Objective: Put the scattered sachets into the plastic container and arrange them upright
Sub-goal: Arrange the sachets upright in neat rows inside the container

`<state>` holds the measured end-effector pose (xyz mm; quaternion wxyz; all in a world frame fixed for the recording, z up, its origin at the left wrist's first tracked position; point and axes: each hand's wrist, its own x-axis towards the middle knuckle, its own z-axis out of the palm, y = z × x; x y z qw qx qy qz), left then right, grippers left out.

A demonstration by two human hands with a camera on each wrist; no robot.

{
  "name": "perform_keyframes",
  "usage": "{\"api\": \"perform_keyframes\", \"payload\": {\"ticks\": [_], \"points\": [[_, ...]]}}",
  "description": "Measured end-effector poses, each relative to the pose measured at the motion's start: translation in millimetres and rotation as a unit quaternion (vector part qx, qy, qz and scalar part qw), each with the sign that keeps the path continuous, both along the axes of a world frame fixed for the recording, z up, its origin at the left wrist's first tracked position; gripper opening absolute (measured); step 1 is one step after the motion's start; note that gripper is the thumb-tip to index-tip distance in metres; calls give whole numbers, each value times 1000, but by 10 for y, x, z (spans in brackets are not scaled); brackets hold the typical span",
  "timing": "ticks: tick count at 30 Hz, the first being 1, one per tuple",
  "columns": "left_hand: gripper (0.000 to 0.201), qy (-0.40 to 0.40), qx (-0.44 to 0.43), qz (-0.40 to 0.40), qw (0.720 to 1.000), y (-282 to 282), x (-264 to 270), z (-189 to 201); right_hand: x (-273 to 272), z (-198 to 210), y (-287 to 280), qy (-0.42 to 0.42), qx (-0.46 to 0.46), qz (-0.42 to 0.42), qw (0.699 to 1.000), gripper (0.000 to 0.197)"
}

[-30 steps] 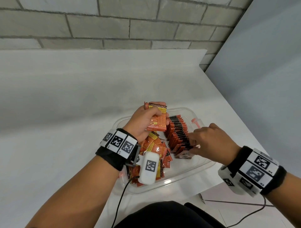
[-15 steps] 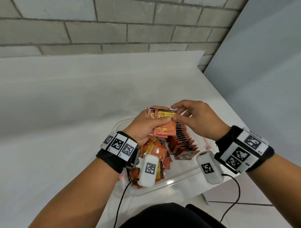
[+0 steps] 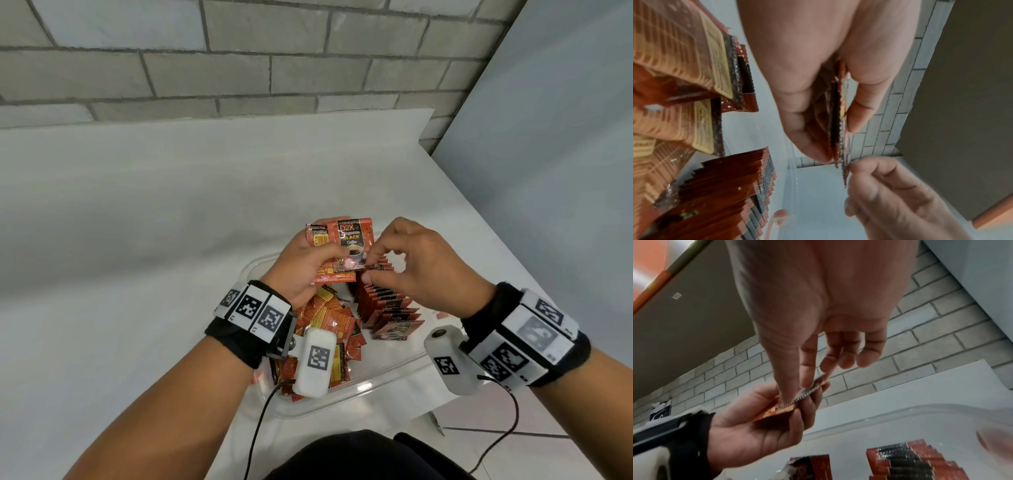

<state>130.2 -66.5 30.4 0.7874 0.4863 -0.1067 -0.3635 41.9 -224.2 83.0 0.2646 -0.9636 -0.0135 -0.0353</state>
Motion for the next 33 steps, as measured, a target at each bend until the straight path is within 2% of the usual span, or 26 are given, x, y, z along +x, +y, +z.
{"api": "perform_keyframes", "payload": {"ticks": [4, 8, 12, 16, 20, 23, 26, 33], "points": [[31, -17, 10, -38, 999, 6, -5, 10, 75, 66, 2, -54, -18, -34, 998, 30], [36, -12, 9, -63, 998, -2, -3, 0, 195, 107, 39, -1, -43, -38, 998, 43], [29, 0, -3, -60, 998, 3, -8, 15, 213, 170, 32, 52, -11, -30, 998, 27], [38, 42, -13, -4, 999, 8, 35, 43, 60, 224, -93, 124, 52, -15, 991, 11], [39, 50, -2, 9, 999, 23, 38, 48, -188, 185, -191, 199, 9, 34, 979, 14], [37, 54, 4, 9, 998, 16, 35, 52, -320, 73, -242, 224, -49, 39, 973, 23], [33, 58, 4, 8, 998, 16, 33, 56, -403, -66, -264, 242, -113, 38, 963, 13], [22, 59, 13, 8, 998, 23, 24, 71, -461, -270, -282, 241, -223, 55, 943, 4]]}}
